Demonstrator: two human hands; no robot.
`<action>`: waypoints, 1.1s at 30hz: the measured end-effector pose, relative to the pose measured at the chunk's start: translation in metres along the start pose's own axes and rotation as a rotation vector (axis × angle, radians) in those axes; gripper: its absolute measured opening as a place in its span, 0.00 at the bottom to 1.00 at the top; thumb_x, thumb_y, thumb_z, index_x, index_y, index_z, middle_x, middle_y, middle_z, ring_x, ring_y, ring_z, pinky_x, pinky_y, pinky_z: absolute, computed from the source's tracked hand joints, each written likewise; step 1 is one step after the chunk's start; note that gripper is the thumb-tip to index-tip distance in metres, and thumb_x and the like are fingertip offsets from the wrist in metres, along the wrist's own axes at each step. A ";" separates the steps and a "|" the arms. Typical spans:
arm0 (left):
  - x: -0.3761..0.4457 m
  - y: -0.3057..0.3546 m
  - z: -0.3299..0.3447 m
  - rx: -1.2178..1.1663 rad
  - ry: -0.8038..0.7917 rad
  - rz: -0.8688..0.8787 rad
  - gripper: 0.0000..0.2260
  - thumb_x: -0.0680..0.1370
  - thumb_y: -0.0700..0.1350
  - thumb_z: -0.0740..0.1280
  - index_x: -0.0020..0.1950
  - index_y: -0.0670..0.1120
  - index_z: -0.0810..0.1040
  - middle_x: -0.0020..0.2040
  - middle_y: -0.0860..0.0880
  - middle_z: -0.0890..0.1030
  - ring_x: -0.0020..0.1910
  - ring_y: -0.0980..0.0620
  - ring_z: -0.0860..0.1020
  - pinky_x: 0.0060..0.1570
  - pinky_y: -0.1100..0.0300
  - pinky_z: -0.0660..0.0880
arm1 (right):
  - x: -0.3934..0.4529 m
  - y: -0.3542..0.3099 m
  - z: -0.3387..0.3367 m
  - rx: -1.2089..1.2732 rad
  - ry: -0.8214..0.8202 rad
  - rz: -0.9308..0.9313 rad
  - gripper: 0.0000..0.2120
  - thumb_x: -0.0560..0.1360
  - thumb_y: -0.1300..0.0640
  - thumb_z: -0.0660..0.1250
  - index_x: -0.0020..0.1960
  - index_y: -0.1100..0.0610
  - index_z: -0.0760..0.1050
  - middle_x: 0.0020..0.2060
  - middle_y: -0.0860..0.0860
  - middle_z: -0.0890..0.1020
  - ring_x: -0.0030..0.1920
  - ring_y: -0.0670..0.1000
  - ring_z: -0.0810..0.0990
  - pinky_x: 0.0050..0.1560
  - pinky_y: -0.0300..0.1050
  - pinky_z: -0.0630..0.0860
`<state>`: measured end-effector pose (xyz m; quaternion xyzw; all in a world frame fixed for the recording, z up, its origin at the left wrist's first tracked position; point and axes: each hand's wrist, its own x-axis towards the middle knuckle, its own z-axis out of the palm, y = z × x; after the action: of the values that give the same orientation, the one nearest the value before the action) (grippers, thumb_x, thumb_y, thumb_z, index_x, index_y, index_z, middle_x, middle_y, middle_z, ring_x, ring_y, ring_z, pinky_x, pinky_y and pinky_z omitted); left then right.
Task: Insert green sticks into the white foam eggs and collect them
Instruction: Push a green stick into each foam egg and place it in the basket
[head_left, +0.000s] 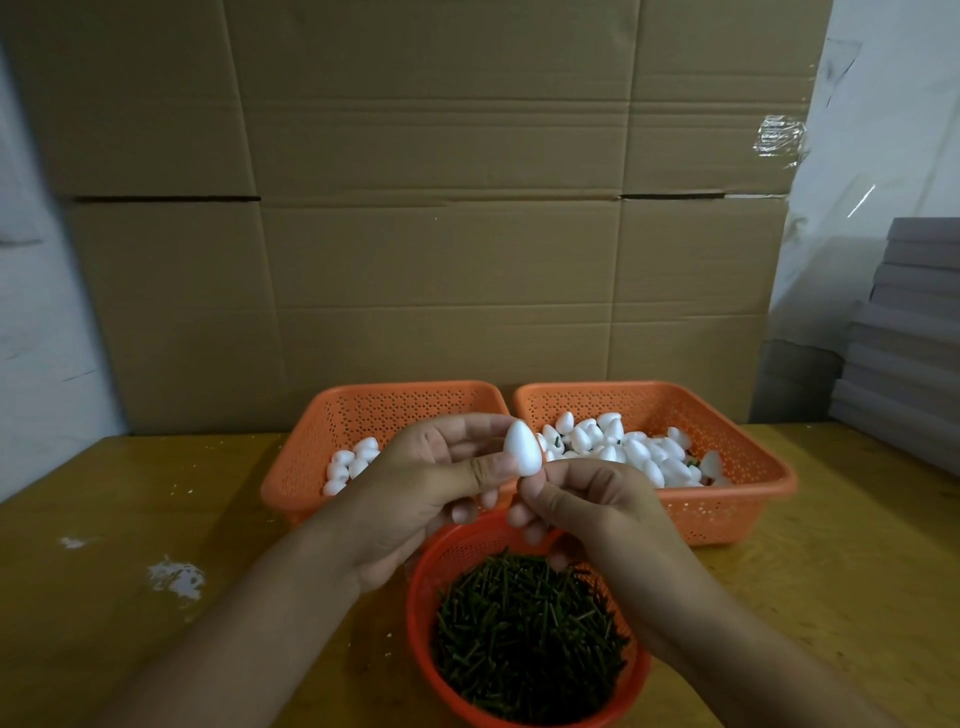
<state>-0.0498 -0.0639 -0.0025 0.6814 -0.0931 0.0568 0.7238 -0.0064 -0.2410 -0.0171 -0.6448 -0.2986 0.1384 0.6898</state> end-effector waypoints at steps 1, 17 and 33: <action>0.000 0.000 0.000 -0.009 -0.007 -0.007 0.15 0.69 0.47 0.77 0.55 0.48 0.85 0.49 0.42 0.83 0.33 0.58 0.76 0.28 0.68 0.69 | 0.000 0.000 0.000 0.012 -0.020 0.013 0.13 0.79 0.60 0.66 0.38 0.55 0.83 0.35 0.52 0.84 0.33 0.45 0.78 0.31 0.36 0.72; -0.001 0.001 0.002 -0.034 0.068 0.023 0.15 0.70 0.44 0.78 0.56 0.52 0.84 0.50 0.48 0.85 0.37 0.56 0.79 0.32 0.66 0.74 | -0.001 -0.002 0.004 0.075 0.049 0.005 0.07 0.70 0.50 0.71 0.38 0.52 0.84 0.36 0.51 0.85 0.33 0.44 0.78 0.30 0.35 0.72; 0.002 -0.002 0.005 0.106 0.190 0.125 0.13 0.71 0.52 0.73 0.55 0.55 0.83 0.51 0.49 0.85 0.38 0.56 0.80 0.32 0.65 0.74 | 0.002 0.000 0.000 0.097 0.076 0.030 0.09 0.77 0.58 0.68 0.39 0.56 0.82 0.34 0.51 0.83 0.32 0.44 0.77 0.28 0.35 0.71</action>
<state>-0.0479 -0.0689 -0.0038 0.7033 -0.0632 0.1710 0.6872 -0.0049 -0.2394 -0.0170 -0.6197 -0.2558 0.1384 0.7289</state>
